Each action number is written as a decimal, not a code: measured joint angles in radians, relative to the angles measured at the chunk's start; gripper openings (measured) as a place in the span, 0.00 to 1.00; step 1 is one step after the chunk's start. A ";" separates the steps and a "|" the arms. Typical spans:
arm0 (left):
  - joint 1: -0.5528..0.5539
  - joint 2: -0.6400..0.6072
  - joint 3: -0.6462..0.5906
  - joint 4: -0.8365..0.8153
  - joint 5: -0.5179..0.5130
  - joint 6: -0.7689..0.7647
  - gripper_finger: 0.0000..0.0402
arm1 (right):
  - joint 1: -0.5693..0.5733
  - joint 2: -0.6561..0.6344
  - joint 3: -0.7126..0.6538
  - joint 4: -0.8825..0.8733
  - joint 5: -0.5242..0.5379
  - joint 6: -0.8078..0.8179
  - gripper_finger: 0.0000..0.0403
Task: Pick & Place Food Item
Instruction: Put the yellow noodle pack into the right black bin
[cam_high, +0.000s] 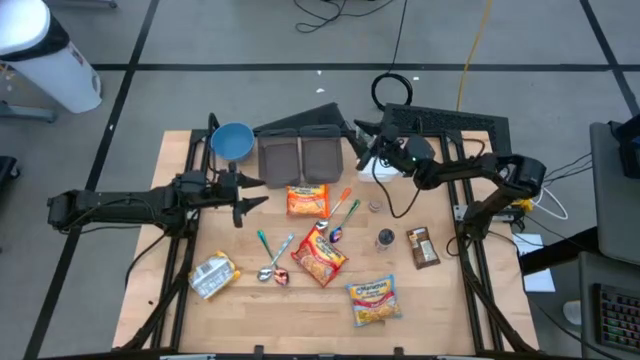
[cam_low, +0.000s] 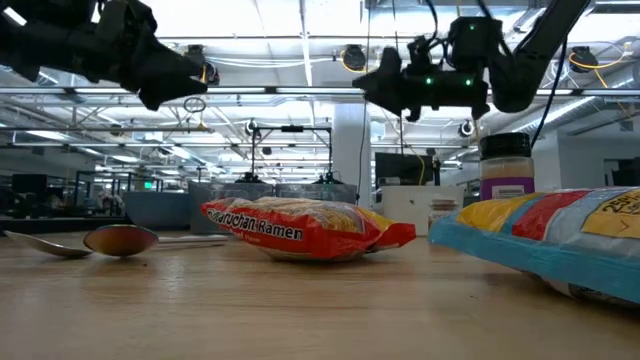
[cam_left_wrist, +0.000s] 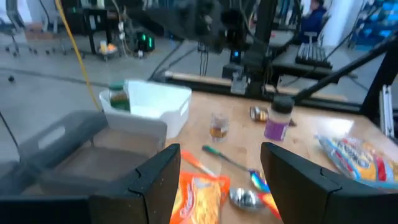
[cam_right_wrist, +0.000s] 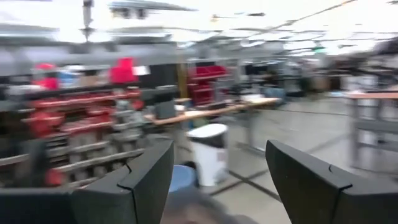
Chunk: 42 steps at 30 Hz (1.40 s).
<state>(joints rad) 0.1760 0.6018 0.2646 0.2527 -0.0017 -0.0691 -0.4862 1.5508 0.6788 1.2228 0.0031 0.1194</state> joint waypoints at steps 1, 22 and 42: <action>0.000 0.000 0.000 0.009 0.000 -0.012 0.57 | 0.004 -0.009 0.000 -0.003 -0.047 -0.001 0.62; 0.000 -0.002 0.013 -0.042 0.357 -0.137 0.57 | 0.278 -0.176 0.000 -0.214 -0.317 -0.051 0.62; -0.172 0.001 0.404 -0.959 0.175 -0.238 0.57 | 0.418 -0.189 0.000 -0.383 -0.233 0.024 0.62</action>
<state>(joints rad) 0.0038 0.6032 0.6687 -0.7061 0.1734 -0.3072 -0.0685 1.3621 0.6788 0.8399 -0.2298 0.1438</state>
